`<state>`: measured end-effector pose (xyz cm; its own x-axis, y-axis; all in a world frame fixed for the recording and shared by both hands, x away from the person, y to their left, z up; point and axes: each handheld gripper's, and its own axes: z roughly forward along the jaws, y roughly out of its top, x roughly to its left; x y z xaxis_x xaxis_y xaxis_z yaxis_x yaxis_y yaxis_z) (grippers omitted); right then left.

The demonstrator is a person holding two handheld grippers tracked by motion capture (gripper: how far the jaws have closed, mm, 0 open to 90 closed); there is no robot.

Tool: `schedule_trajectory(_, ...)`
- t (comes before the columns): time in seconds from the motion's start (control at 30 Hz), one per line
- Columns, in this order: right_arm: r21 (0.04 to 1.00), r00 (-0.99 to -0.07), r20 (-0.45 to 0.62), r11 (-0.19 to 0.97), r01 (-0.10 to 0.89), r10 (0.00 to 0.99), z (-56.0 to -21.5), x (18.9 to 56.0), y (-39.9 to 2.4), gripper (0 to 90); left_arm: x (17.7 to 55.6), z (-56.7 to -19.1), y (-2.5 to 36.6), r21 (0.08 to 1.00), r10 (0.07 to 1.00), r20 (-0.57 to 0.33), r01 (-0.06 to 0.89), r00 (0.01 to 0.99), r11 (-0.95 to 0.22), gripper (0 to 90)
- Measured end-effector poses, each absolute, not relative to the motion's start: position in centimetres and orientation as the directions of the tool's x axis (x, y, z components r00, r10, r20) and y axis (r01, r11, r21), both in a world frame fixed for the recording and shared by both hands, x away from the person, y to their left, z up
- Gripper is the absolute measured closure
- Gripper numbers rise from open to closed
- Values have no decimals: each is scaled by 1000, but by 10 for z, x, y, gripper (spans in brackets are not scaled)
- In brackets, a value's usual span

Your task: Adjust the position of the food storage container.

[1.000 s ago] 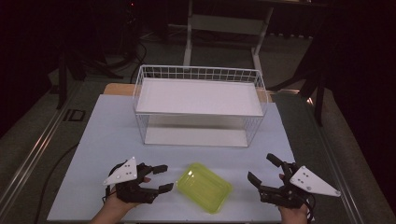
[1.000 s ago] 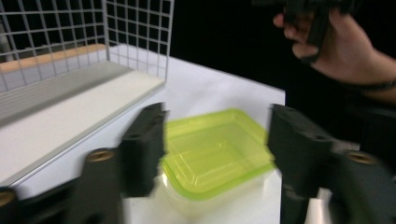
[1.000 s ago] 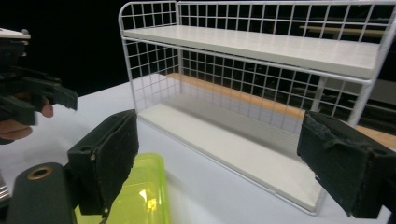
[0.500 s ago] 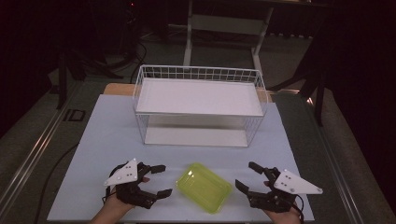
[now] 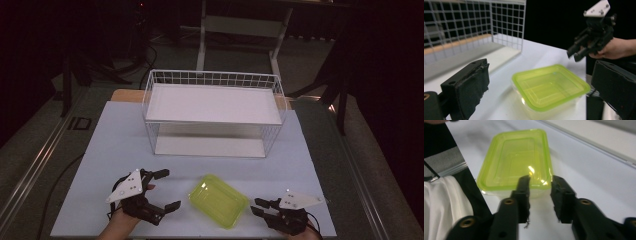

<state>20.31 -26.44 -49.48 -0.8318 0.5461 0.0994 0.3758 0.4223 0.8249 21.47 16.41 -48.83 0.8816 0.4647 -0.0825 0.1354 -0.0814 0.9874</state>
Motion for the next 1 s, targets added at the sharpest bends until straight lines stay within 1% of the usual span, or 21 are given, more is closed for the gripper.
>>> schedule_trajectory(0.03,819,-832,94,433,377,546,-496,203,-263,771,215,-488,164,987,465,-83,135,882,-81,25)
schedule_trajectory(0.07,809,-835,93,448,381,543,-498,203,-262,811,214,-487,166,989,473,-78,129,878,-75,25)
schedule_trajectory(0.17,778,-837,102,481,404,538,-506,206,-258,871,214,-485,168,991,480,-75,121,874,-66,25)
schedule_trajectory(0.2,778,-837,102,481,404,538,-506,206,-258,871,214,-485,168,991,480,-75,121,874,-66,25)
schedule_trajectory(0.23,760,-837,106,499,417,537,-509,206,-257,893,214,-484,168,991,485,-69,116,872,-68,26)
schedule_trajectory(0.4,701,-829,83,558,443,554,-519,209,-252,897,214,-485,167,990,482,-64,115,874,-76,25)
schedule_trajectory(0.53,678,-833,99,576,457,544,-524,213,-244,897,215,-485,165,990,478,-66,116,876,-76,25)
schedule_trajectory(0.6,671,-823,141,559,488,550,-526,217,-241,897,215,-487,165,990,475,-65,117,878,-81,25)
schedule_trajectory(0.67,666,-818,160,552,502,552,-529,221,-238,897,215,-488,164,989,471,-69,123,880,-86,26)
schedule_trajectory(0.73,663,-821,149,561,496,551,-531,224,-235,897,214,-488,164,989,469,-67,121,881,-86,26)
schedule_trajectory(0.93,676,-808,169,530,512,565,-531,237,-230,898,214,-487,166,990,477,-65,117,877,-80,26)
schedule_trajectory(1.0,679,-809,148,536,502,570,-531,241,-228,897,214,-487,166,990,477,-67,119,876,-79,25)
